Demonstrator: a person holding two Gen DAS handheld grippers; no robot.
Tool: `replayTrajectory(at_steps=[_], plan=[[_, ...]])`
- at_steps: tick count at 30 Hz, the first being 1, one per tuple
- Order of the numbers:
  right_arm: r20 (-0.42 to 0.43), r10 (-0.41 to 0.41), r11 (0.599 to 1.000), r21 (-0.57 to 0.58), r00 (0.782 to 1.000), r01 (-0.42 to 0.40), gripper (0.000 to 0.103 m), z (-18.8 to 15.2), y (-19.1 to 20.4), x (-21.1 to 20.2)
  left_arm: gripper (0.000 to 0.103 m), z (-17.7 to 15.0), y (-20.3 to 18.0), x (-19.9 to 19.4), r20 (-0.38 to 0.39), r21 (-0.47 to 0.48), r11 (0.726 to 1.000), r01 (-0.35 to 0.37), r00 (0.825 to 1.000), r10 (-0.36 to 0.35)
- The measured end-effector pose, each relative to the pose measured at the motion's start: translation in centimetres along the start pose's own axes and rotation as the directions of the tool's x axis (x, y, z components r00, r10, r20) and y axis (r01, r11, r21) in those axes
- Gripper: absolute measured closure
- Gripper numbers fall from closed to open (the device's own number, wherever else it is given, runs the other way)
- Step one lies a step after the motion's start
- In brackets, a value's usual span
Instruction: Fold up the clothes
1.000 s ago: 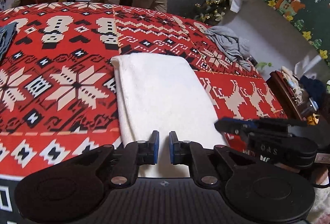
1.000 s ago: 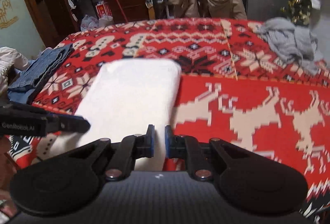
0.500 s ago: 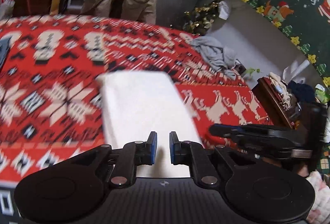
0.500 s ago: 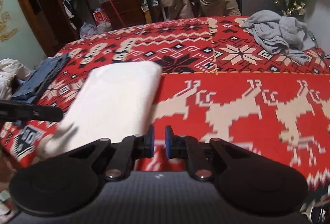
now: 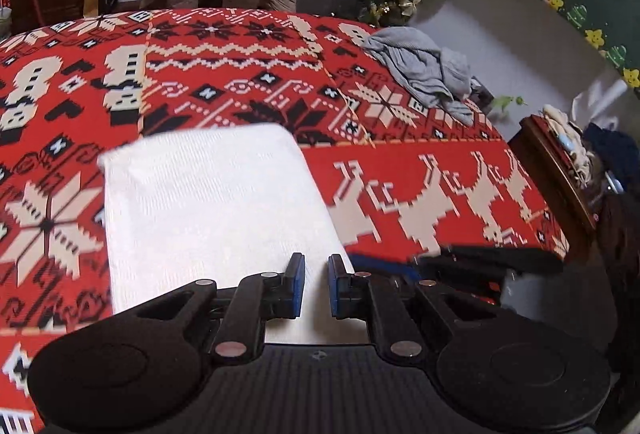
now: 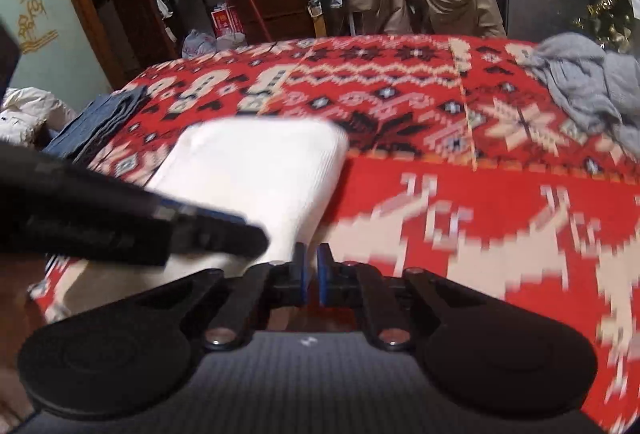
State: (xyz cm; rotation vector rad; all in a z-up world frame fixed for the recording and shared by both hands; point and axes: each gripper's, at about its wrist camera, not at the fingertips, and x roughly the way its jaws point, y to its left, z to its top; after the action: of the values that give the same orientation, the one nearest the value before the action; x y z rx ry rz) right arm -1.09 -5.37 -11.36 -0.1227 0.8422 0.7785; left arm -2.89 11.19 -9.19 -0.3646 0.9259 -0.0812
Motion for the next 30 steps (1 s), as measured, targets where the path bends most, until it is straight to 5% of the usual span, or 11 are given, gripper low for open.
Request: replayTrajectory(at_steps=[14, 24, 30], plan=[[-0.022, -0.030, 0.997, -0.074, 0.999, 0.028, 0.097, -5.3, 2.9, -4.2, 0.092, -3.7, -1.6, -2.0, -0.101, 0.028, 0.997, 0.077, 0.992, -0.074], [0.045, -0.074, 0.995, -0.064, 0.996, 0.077, 0.094, -2.1, 0.5, -2.6, 0.092, -0.1, -0.4, -0.8, -0.052, -0.041, 0.998, 0.056, 0.997, -0.058], [0.041, -0.060, 0.993, -0.095, 0.997, 0.064, 0.098, -1.7, 1.8, -1.2, 0.092, -1.1, -0.8, -0.6, -0.072, -0.016, 0.998, 0.065, 0.995, -0.066]])
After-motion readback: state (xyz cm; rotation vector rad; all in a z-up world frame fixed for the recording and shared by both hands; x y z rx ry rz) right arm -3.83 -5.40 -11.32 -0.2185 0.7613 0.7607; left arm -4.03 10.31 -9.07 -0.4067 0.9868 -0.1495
